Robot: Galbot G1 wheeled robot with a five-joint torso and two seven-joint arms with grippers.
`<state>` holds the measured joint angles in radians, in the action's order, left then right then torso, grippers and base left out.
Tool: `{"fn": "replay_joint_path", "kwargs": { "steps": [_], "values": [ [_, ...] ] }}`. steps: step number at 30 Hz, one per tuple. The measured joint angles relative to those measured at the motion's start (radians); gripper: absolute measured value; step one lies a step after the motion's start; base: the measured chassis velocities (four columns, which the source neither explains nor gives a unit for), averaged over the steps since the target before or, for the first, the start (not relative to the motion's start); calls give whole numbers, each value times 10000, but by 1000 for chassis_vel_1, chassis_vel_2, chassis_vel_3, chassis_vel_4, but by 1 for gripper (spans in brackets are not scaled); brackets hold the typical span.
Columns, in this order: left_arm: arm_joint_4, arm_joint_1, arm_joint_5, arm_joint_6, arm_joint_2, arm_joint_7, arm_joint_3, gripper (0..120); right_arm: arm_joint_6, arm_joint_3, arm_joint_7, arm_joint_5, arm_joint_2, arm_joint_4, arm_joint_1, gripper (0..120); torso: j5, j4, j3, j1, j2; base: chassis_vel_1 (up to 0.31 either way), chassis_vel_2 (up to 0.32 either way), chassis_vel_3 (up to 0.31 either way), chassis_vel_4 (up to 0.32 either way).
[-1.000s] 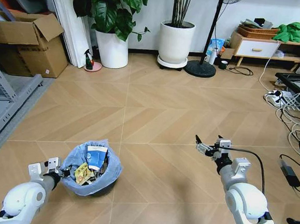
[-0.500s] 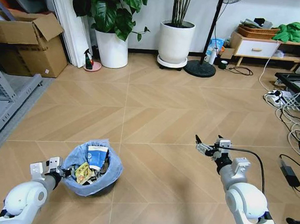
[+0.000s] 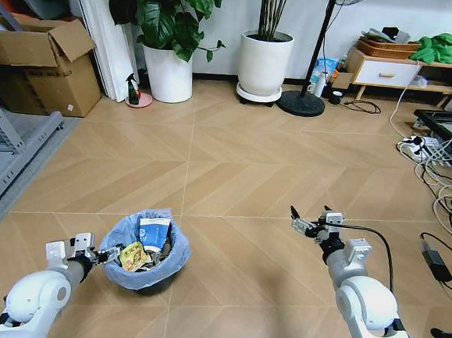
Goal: Pick up the trash bin and place the garbage on the floor into it.
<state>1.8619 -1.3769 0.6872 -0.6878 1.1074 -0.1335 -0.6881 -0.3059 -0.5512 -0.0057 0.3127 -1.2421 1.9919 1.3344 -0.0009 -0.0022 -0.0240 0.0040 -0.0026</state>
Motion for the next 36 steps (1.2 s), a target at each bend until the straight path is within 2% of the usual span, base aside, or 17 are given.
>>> {"fn": "replay_joint_path", "kwargs": {
  "steps": [7,15,17,19,20,24,31,36],
  "values": [
    [389,-10,346,127,24,-326,-163,100,-23,-19,21,98,6,101,5,100,0,-1,0,0,0,0,0,0,0],
    [1149,-175,637,881,235,-614,-522,100,-279,-290,280,538,-67,622,114,100,2,1,1,0,0,0,0,0,0],
    [1427,-331,398,1814,477,-574,-611,100,-335,-615,327,538,-232,1010,417,100,0,0,1,0,0,0,0,0,0],
    [1670,-534,-309,3177,805,-441,-634,100,-502,-1073,384,495,-502,1688,1008,100,0,0,1,0,0,0,0,0,0],
    [1670,-534,-309,3177,805,-441,-634,100,-502,-1073,384,495,-502,1688,1008,100,0,0,1,0,0,0,0,0,0],
    [2245,-996,-1234,4265,1258,-285,-647,100,-740,-1762,518,-20,-1028,2667,1980,100,0,0,2,0,0,0,0,0,0],
    [2997,-1879,-2376,4844,1788,433,-665,100,-419,-2251,528,-857,-1795,3684,3601,100,1,-1,3,0,1,0,0,0,0],
    [3316,-2420,-2648,5050,2012,879,-733,100,67,-2261,352,-1265,-2223,4165,4330,100,-2,-1,2,-1,2,0,0,0,0]
  ]
}}
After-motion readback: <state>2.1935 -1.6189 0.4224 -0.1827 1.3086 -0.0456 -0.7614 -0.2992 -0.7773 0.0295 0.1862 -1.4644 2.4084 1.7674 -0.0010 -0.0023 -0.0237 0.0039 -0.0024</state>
